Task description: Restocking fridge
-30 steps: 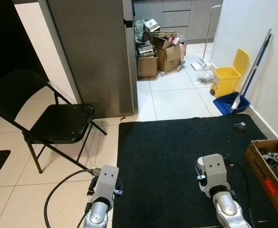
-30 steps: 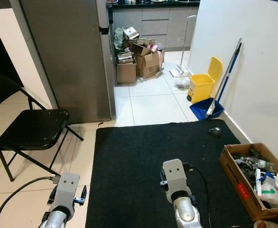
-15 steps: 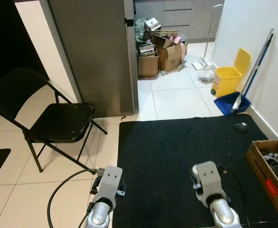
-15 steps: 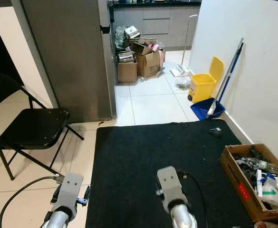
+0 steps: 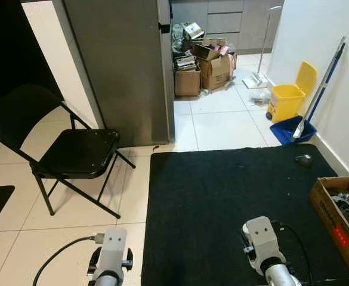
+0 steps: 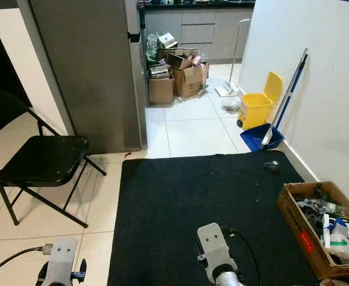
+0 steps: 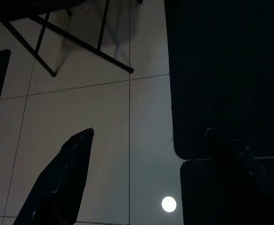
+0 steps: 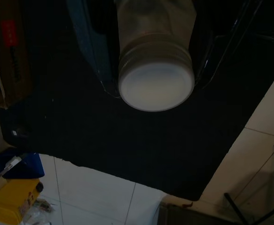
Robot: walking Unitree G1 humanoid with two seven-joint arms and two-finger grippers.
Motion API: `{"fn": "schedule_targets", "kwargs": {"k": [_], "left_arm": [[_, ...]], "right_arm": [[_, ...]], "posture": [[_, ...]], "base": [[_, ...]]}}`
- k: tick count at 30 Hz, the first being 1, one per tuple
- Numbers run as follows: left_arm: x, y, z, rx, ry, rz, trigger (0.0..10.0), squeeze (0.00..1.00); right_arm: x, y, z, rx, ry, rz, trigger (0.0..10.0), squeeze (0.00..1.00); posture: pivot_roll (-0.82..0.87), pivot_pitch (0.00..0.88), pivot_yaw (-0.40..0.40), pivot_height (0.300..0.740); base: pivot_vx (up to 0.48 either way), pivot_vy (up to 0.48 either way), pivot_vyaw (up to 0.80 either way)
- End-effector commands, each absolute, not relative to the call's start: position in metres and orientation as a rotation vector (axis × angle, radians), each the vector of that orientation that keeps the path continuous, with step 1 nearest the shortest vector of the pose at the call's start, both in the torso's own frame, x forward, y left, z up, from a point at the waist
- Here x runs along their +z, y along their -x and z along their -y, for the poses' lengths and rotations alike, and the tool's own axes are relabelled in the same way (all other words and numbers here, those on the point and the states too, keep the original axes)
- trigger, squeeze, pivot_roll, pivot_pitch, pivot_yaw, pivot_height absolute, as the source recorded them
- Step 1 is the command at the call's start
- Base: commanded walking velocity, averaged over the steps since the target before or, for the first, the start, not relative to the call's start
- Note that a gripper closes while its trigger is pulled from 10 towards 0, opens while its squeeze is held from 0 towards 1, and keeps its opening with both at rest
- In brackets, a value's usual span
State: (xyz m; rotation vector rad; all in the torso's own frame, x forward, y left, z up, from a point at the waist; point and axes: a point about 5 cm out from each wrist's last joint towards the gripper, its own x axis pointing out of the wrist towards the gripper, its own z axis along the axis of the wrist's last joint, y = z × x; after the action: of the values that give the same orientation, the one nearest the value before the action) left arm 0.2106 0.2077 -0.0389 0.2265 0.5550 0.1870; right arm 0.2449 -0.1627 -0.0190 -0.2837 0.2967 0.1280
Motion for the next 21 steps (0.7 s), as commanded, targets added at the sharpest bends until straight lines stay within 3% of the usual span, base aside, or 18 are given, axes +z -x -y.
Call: {"fn": "schedule_targets", "kwargs": {"k": [1,6,21], "left_arm": [[-0.038,-0.211,-0.205,0.164,-0.232,-0.541,10.0,0.00],[-0.034,-0.216,-0.195,0.117,-0.242,-0.498,10.0,0.00],[-0.032,-0.221,-0.190,0.081,-0.258,-0.474,10.0,0.00]], "right_arm": [[-0.014,-0.249,0.160,0.128,0.278,-0.263,10.0,0.00],[-0.014,-0.250,0.159,0.138,0.282,-0.258,10.0,0.00],[-0.016,-0.248,0.159,0.136,0.286,-0.269,10.0,0.00]], "posture": [[-0.06,0.038,0.001,0.740],[-0.06,0.037,0.000,0.740],[-0.06,0.035,0.003,0.740]], "base": [[0.000,0.000,0.00],[0.057,0.000,0.00],[0.404,0.000,0.00]]}}
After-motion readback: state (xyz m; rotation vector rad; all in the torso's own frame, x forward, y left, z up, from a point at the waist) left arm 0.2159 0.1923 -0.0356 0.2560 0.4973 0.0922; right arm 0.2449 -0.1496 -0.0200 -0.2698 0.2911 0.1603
